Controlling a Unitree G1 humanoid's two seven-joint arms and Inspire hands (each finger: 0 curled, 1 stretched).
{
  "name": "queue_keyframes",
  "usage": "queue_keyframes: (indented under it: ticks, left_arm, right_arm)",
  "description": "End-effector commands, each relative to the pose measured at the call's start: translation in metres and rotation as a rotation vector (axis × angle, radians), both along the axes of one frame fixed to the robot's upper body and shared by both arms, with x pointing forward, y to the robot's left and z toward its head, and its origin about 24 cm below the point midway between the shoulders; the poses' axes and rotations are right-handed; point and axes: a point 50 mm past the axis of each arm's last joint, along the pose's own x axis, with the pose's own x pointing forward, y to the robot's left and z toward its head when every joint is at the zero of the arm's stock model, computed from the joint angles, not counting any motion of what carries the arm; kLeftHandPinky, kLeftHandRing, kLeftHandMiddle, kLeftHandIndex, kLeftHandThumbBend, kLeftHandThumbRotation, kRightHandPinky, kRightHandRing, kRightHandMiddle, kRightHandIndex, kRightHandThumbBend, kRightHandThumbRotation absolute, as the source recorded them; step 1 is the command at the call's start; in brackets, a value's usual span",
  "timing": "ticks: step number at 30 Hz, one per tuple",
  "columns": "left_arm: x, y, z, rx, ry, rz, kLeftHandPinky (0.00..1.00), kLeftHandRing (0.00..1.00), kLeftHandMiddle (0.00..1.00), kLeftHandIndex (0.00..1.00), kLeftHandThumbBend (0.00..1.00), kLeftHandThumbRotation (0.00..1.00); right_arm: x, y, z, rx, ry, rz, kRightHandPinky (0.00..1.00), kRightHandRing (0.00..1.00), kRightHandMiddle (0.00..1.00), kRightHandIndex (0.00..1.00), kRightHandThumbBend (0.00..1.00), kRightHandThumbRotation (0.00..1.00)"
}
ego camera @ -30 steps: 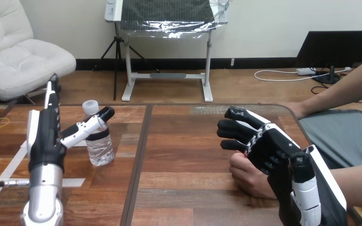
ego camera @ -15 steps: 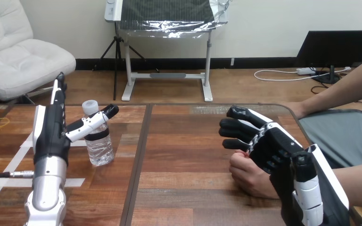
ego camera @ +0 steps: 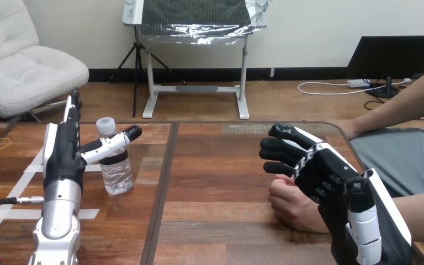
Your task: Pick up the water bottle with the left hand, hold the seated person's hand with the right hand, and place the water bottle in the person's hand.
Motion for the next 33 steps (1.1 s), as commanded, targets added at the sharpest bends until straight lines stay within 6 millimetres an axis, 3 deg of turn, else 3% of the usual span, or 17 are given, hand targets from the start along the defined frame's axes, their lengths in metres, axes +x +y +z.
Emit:
queue_keyframes:
  ticks: [1,13,33]
  left_arm:
    - [0.021,0.001,0.028,0.02,-0.075,-0.002,1.0,1.0,1.0,1.0,1.0,0.15]
    - [0.027,-0.001,0.026,0.006,-0.039,0.008,1.0,1.0,1.0,1.0,1.0,0.12]
    - [0.034,-0.005,0.022,-0.024,0.016,0.021,1.0,1.0,1.0,1.0,1.0,0.18]
  right_arm:
    - [0.007,0.0,0.017,0.001,-0.092,0.014,0.77,0.81,0.81,0.83,0.73,1.0]
    - [0.008,0.0,0.017,-0.002,-0.097,0.018,0.77,0.81,0.81,0.83,0.72,1.0]
    - [0.01,0.001,0.018,-0.001,-0.097,0.023,0.77,0.81,0.81,0.82,0.73,1.0]
